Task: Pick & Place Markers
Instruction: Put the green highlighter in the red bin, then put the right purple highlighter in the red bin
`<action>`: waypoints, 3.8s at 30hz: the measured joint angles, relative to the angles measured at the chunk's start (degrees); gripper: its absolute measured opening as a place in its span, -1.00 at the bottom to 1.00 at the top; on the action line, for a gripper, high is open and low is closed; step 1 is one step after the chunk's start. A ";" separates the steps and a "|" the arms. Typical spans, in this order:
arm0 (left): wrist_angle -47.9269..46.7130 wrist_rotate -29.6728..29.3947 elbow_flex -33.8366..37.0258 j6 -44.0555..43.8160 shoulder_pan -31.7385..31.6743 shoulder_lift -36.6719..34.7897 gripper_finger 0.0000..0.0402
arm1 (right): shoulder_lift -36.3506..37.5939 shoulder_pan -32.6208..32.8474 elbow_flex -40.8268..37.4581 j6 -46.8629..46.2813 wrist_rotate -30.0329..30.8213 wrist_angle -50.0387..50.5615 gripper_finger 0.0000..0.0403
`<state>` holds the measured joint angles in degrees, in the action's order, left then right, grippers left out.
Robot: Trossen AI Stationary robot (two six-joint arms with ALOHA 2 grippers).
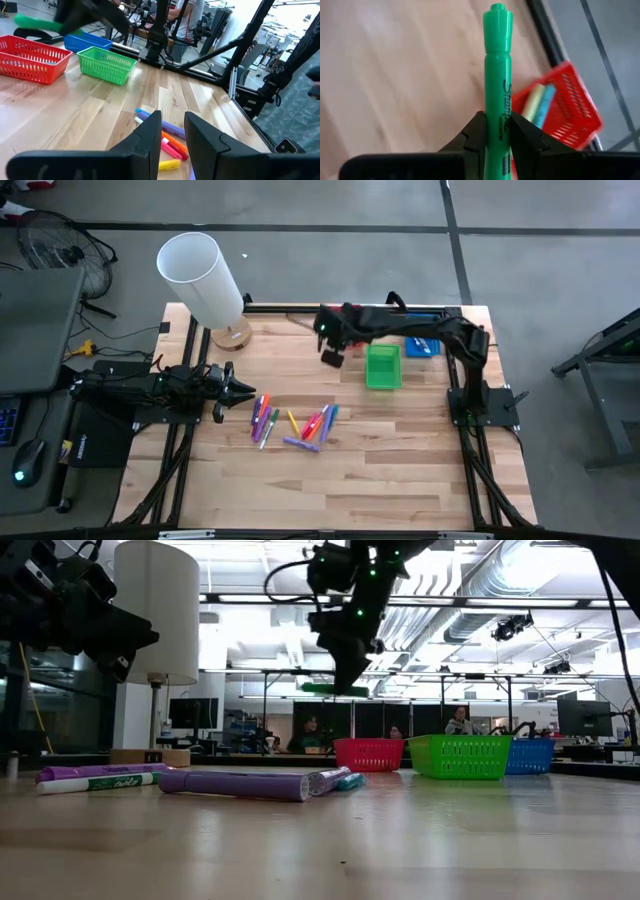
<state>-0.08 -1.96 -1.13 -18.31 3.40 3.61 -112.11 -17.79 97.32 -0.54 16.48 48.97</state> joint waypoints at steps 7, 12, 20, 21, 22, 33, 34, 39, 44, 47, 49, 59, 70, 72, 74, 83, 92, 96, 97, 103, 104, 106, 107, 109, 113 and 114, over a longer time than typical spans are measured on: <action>0.00 -0.02 0.00 0.00 0.00 -0.02 -0.59 | -0.26 -7.72 0.00 -9.37 -5.05 0.42 -0.73; 0.00 -0.01 0.01 -0.01 0.00 -0.02 -0.59 | -0.40 -12.37 -0.58 -14.89 -8.88 0.61 -0.73; 0.00 0.00 0.01 -0.01 0.00 0.00 -0.59 | -1.01 -16.08 -0.77 -17.44 -11.09 1.68 -0.73; 0.00 0.00 0.00 -0.02 0.00 -0.01 -0.59 | -1.07 -16.08 -0.74 -17.40 -10.96 1.69 -0.73; 0.00 -0.01 0.00 -0.01 0.00 -0.02 -0.59 | -1.25 -16.08 -0.76 -17.36 -10.92 1.91 -0.73; 0.00 0.00 0.01 -0.02 0.00 -0.02 -0.59 | -2.00 -17.47 -12.76 -17.16 -12.93 -8.73 -0.73; 0.00 0.00 0.01 0.00 0.00 0.00 -0.59 | -2.02 -17.72 -13.73 -17.15 -12.95 -9.79 -0.73; 0.00 0.00 0.02 -0.02 0.00 0.00 -0.59 | -2.02 -18.37 -16.82 -16.27 -14.03 -14.25 -0.73; 0.00 0.00 0.01 -0.02 0.00 -0.02 -0.59 | -2.02 -18.35 -16.94 -15.75 -14.10 -14.59 -0.73; 0.00 0.00 0.02 0.00 0.00 -0.02 -0.59 | -2.02 -18.35 -16.94 -15.18 -14.11 -14.40 -0.67; 0.00 0.00 0.00 -0.01 0.00 -0.02 -0.59 | -2.00 -18.35 -16.94 -14.92 -14.00 -14.43 -0.49; 0.00 0.00 0.00 -0.02 0.00 -0.02 -0.59 | -1.99 -18.33 -14.69 -14.68 -16.42 -12.90 0.07; 0.00 0.00 0.00 -0.02 0.00 0.00 -0.59 | -1.93 -14.17 -2.33 -10.75 -17.24 -2.11 -0.01; 0.00 0.00 0.02 -0.02 0.00 -0.01 -0.59 | -1.93 -12.54 -0.33 -9.41 -18.56 0.22 -0.02; 0.00 0.00 0.01 -0.01 0.00 -0.02 -0.59 | -1.91 -10.68 1.26 -8.46 -19.44 2.58 -0.03; 0.00 0.00 0.00 -0.02 0.00 -0.02 -0.59 | -1.90 -1.03 2.76 -9.99 -20.94 9.57 -0.03; 0.00 0.00 0.02 -0.02 0.00 -0.02 -0.59 | -1.88 8.78 0.09 -5.23 -20.97 8.69 -0.04; 0.00 0.00 0.01 -0.02 0.00 -0.02 -0.59 | -1.88 12.62 -0.86 1.65 -19.94 7.68 -0.04; -0.01 0.00 0.01 -0.02 0.00 -0.01 -0.59 | -1.88 13.48 -1.27 4.11 -19.85 7.13 -0.04; 0.00 0.00 0.00 -0.02 0.00 -0.02 -0.59 | -1.88 18.55 -4.13 22.33 -19.88 0.52 -0.04; 0.00 0.00 0.00 0.00 0.00 -0.01 -0.59 | -1.88 19.27 -4.83 24.07 -19.88 -1.38 -0.04; 0.00 0.00 0.02 -0.02 0.00 -0.01 -0.59 | -1.88 20.59 -6.18 26.53 -19.90 -5.16 -0.04; 0.00 0.00 0.01 -0.01 0.00 -0.02 -0.59 | -1.88 21.15 -6.92 27.57 -19.90 -6.89 -0.04; 0.00 0.00 0.02 0.00 0.00 0.00 -0.59 | -1.88 22.09 -8.28 30.26 -19.90 -9.88 -0.04; 0.00 0.00 0.00 -0.02 0.00 -0.01 -0.59 | -1.88 23.38 -11.27 35.74 -19.88 -14.93 -0.04; 0.00 0.00 0.00 -0.02 0.00 -0.01 -0.59 | -1.88 23.62 -11.78 36.84 -19.90 -15.56 -0.04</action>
<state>-0.08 -1.96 -1.13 -18.33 3.40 3.61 -113.99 5.83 85.54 36.30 -3.42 33.41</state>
